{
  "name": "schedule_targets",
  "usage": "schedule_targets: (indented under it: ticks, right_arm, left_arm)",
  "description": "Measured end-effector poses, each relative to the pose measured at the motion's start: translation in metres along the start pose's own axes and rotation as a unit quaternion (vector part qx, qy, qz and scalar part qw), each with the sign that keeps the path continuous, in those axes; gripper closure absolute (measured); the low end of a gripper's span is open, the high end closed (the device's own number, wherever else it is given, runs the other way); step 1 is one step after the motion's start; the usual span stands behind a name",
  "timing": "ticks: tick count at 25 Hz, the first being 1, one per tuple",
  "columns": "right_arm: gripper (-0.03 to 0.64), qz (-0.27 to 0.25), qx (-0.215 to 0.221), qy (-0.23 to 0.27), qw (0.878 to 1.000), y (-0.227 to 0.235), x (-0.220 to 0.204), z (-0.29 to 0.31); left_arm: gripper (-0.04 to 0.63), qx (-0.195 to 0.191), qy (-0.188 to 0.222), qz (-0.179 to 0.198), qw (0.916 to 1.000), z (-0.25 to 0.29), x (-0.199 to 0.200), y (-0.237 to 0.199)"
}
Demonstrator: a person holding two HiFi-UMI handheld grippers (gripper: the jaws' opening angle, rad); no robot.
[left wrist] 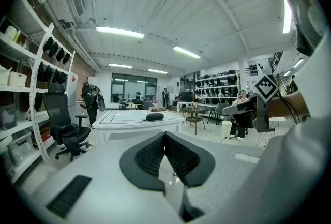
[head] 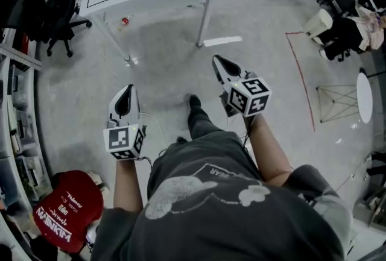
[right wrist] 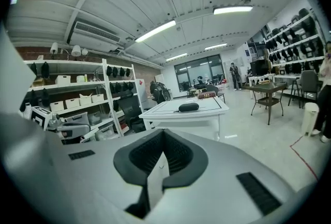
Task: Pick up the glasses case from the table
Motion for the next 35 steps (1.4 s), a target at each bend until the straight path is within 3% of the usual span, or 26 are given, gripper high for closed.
schedule_targets:
  ticks: [8,20,35]
  right_arm:
    - [0.617,0.022,0.019,-0.001,1.0,0.04,0.016,0.068]
    - [0.617,0.033,0.042,0.009,0.999,0.137,0.079,0.183]
    - [0.617,0.044,0.05,0.011,0.998,0.21,0.104,0.227]
  left_arm:
    - [0.592,0.015,-0.012,0.013,0.9997,0.049,0.013,-0.022]
    - [0.592,0.04,-0.007,0.013,0.9991,0.191,0.061,-0.048]
    - [0.592,0.033,-0.007,0.021,0.9992,0.299,0.095,-0.038]
Point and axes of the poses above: the fingertips, and each gripper's own axes: z forward along the fingers, y to its right, x out of its top, the point moved 6 cm from there along -z, backward along the fingers
